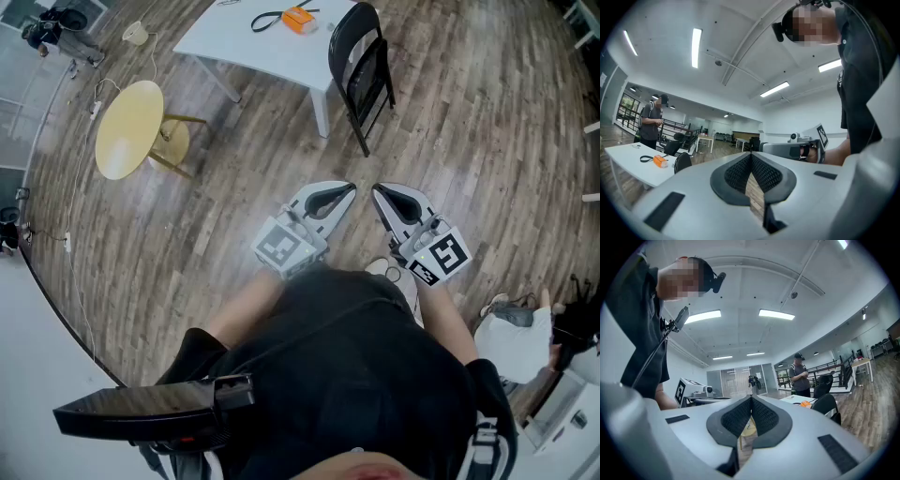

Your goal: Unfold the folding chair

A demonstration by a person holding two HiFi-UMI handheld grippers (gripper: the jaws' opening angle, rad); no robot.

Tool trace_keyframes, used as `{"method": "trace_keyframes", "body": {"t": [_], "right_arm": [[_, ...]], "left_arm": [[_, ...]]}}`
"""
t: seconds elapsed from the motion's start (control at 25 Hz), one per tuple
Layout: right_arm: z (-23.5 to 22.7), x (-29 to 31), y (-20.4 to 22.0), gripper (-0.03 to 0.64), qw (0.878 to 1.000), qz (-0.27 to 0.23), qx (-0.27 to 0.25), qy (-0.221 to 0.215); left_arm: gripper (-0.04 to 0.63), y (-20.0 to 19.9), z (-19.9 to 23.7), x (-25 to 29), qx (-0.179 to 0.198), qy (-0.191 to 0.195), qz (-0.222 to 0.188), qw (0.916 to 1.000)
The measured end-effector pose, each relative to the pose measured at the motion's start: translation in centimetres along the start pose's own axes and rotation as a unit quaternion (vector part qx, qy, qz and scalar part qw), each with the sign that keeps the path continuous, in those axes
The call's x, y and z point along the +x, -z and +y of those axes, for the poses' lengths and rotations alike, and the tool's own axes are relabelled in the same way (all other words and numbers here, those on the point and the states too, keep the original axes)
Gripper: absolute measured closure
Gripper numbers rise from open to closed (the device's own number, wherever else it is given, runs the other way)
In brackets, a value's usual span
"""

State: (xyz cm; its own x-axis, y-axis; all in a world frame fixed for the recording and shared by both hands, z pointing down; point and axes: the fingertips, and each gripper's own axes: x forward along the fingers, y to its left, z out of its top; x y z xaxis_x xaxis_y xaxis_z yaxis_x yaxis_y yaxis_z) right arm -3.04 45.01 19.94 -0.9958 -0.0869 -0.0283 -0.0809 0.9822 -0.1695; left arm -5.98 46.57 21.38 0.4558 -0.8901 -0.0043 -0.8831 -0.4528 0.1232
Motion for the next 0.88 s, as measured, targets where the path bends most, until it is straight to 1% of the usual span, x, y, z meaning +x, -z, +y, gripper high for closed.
{"method": "trace_keyframes", "body": {"t": [0.12, 0.28, 0.44, 0.6, 0.72, 0.88], "right_arm": [[0.3, -0.1, 0.3, 0.609, 1.0, 0.002, 0.001, -0.001], [0.6, 0.3, 0.6, 0.609, 1.0, 0.007, 0.001, -0.003], [1.3, 0.1, 0.7, 0.609, 1.0, 0.011, -0.008, -0.001], [2.1, 0.2, 0.2, 0.607, 1.0, -0.004, -0.005, -0.008], [2.9, 0.3, 0.2, 0.609, 1.0, -0.008, -0.018, -0.012], [3.6, 0.5, 0.4, 0.609, 0.999, -0.01, -0.029, -0.015]], "left_arm": [[0.591, 0.2, -0.1, -0.3, -0.016, -0.003, -0.003, 0.9999], [0.591, 0.1, 0.1, -0.7, -0.003, -0.007, 0.004, 1.0], [0.591, 0.2, -0.2, -1.4, -0.003, -0.011, 0.005, 0.9999], [0.591, 0.3, -0.2, -1.9, -0.003, -0.013, 0.008, 0.9999], [0.591, 0.6, -0.3, -2.4, 0.005, -0.009, 0.009, 0.9999], [0.591, 0.7, -0.2, -3.0, -0.004, -0.008, 0.009, 0.9999]]}}
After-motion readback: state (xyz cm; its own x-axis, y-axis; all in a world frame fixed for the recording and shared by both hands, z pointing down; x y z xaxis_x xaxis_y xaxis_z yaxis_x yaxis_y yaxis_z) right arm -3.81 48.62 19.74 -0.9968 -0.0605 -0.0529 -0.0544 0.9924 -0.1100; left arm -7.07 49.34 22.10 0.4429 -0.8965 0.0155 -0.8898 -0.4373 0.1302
